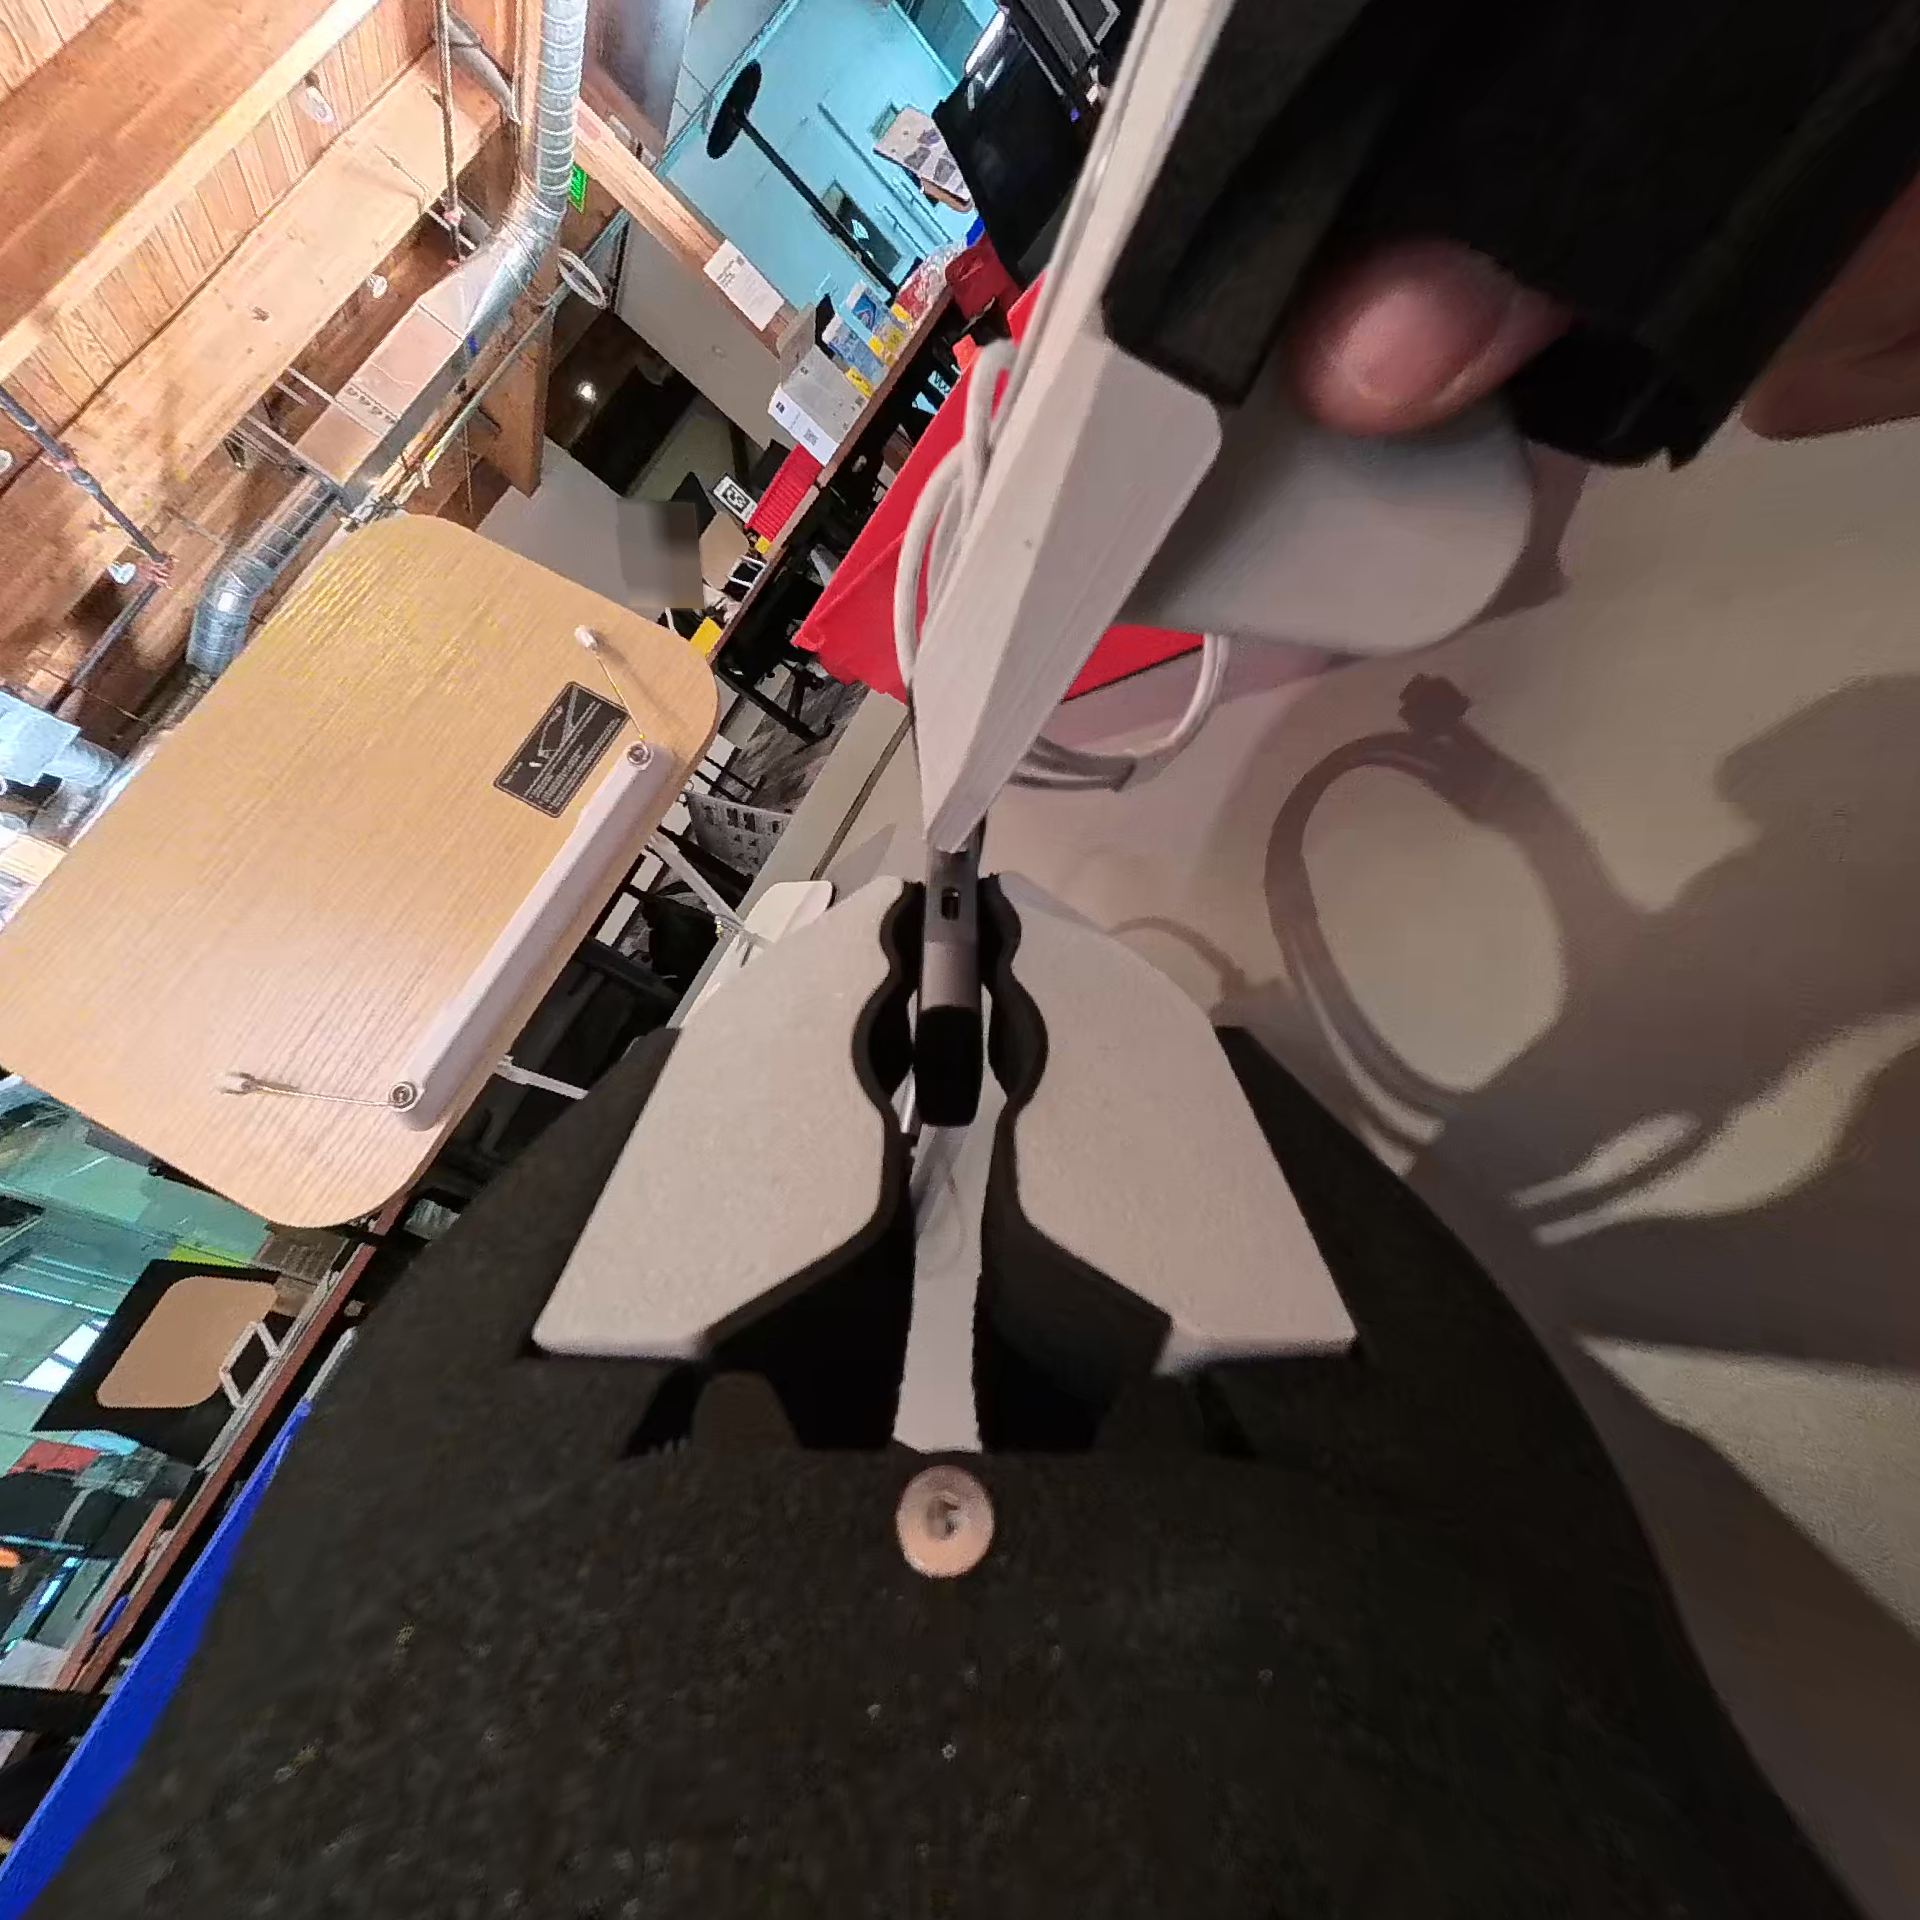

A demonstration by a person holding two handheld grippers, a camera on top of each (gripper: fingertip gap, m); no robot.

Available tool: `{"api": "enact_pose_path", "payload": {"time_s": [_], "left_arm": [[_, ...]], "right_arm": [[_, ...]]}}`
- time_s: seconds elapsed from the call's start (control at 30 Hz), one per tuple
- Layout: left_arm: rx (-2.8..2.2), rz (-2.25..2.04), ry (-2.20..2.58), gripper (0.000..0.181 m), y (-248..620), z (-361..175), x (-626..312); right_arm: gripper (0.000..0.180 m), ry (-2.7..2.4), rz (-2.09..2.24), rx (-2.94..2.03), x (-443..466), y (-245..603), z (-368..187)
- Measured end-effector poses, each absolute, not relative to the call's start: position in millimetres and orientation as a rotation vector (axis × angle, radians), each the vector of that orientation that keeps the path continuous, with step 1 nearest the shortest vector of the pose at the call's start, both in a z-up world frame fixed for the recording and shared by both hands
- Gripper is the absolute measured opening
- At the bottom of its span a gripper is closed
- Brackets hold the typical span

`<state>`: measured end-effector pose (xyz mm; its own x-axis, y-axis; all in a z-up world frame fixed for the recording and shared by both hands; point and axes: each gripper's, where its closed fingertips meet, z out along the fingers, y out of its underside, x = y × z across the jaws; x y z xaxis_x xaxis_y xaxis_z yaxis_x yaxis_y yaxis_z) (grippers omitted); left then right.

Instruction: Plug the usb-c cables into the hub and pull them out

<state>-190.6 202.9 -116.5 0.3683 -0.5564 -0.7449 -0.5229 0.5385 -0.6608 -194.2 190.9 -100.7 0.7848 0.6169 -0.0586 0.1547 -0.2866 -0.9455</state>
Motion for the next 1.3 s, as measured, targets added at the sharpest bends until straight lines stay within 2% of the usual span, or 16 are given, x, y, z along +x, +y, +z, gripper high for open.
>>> {"api": "enact_pose_path", "payload": {"time_s": [1.3], "left_arm": [[-1.004, -0.059, 1.311, 0.011, 194.9, -118.8, -180.4]], "right_arm": [[0.011, -0.512, 0.527, -1.874, -180.6, 175.1, -102.1]]}}
